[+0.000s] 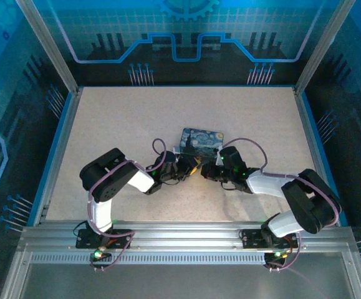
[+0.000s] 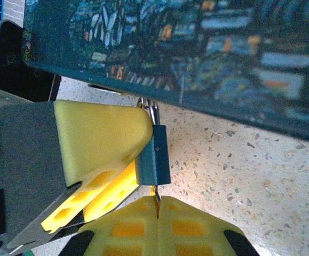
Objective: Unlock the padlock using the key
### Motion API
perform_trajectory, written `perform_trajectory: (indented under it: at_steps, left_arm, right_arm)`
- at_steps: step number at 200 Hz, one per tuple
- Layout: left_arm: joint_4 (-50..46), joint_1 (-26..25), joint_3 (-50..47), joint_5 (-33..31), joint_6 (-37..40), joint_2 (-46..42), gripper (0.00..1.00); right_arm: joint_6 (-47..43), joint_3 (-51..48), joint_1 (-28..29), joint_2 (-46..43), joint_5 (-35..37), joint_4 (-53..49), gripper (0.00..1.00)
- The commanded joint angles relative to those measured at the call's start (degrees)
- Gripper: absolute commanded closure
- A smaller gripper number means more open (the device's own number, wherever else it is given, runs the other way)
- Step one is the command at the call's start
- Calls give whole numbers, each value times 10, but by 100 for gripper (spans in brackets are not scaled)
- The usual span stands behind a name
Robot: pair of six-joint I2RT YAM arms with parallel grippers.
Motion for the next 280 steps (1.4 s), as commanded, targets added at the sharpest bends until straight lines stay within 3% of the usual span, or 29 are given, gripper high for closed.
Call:
perform_trajectory:
  at_steps: [1,24,70,114,142,165,201,236,280]
  left_arm:
    - [-3,-7,7,4,7,-10,89]
    - [-20,-7,9,1,19,-23,98]
    - [-25,-7,6,-3,20,-33,100]
    - [-36,-6,8,-4,21,-42,100]
    - [-47,-7,9,-6,17,-52,100]
    - [-68,-7,12,-10,17,-65,100]
    - [-79,-7,7,-24,2,-79,100]
    - [-75,-7,7,-24,-14,-85,100]
    - [-99,-7,11,-26,-24,-100,100]
  right_arm:
    - [-1,-4,-8,-20,-11,-7,91]
    - [-6,-10,-14,-31,-9,-12,79]
    - [-61,-10,-45,-80,0,-73,67]
    - [-222,18,-50,-206,68,-167,59]
    - [-355,17,-42,-320,110,-176,47]
    - [-487,-11,-17,-414,155,-147,30]
    - [-696,-45,31,-502,157,-145,20]
    - [-848,-36,98,-496,222,-207,14]
    - [-997,-29,182,-426,351,-239,14]
